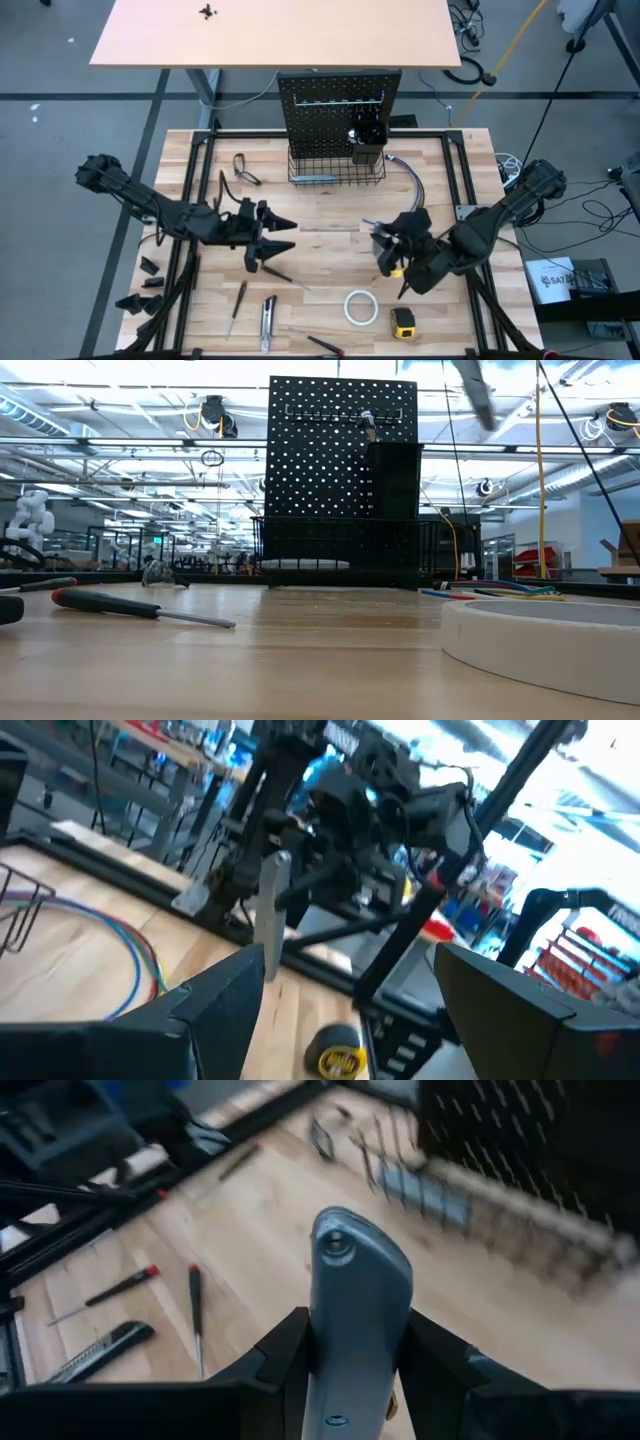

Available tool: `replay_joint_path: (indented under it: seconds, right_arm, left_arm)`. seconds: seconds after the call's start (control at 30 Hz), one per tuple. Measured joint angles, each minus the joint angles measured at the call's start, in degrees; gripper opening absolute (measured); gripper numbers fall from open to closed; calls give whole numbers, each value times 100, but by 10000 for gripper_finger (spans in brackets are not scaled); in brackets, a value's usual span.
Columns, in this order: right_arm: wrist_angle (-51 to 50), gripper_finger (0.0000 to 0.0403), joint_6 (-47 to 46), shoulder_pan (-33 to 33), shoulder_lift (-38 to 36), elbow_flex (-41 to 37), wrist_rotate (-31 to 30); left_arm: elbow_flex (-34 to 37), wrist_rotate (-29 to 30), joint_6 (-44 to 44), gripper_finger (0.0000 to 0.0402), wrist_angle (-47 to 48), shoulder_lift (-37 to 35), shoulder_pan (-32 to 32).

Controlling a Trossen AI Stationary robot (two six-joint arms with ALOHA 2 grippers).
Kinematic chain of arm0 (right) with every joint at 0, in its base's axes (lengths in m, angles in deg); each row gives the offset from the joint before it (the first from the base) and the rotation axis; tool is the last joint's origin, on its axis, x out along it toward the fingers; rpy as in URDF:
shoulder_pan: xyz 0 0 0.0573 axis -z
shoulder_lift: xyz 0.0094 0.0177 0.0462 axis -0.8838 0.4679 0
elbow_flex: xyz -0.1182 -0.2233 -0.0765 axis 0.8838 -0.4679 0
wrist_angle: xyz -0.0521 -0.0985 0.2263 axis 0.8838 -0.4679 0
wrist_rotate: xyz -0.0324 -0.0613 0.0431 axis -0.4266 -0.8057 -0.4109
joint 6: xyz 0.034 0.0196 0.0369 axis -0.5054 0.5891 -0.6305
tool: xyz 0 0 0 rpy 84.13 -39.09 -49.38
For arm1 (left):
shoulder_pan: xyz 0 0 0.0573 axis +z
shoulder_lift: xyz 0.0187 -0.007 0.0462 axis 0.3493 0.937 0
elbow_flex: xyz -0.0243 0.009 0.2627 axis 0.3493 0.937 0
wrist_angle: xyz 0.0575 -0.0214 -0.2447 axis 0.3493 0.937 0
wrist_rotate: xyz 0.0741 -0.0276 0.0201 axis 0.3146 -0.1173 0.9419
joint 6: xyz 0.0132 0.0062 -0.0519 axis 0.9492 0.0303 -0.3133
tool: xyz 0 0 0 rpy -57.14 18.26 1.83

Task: Hang tools onto peg board
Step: Put the silver cutter into the wire basket on the pegboard

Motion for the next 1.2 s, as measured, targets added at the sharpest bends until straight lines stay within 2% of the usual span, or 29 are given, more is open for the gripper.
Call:
replay_joint_path:
  seconds: [0.27, 0.4, 0.63, 0.8, 0.97, 1.07, 1.2]
  right_arm:
    - [1826, 113, 2737, 306, -16, 0, -3]
    - [2313, 113, 3813, 485, -62, 2, 328]
    - [2235, 113, 4693, 875, -223, 2, 1001]
    - [2077, 113, 5201, 1128, -302, 2, 1133]
    - [1898, 113, 5687, 1512, -309, 2, 1827]
    - [1935, 113, 6049, 1795, -287, 2, 2326]
    - [2163, 113, 6657, 2166, -284, 2, 2999]
  left_arm:
    - [-351, -92, -4, 292, -29, 124, 341]
    - [-457, -59, -3, 292, -21, 235, 516]
    - [-514, -10, -9, 292, -18, 436, 837]
    - [-514, 2, -7, 292, -13, 567, 1025]
    - [-514, 87, -4, 292, 18, 713, 1164]
    - [-514, 440, -9, 292, 230, 757, 1228]
    - [-513, 1251, -238, 292, 904, 642, 1229]
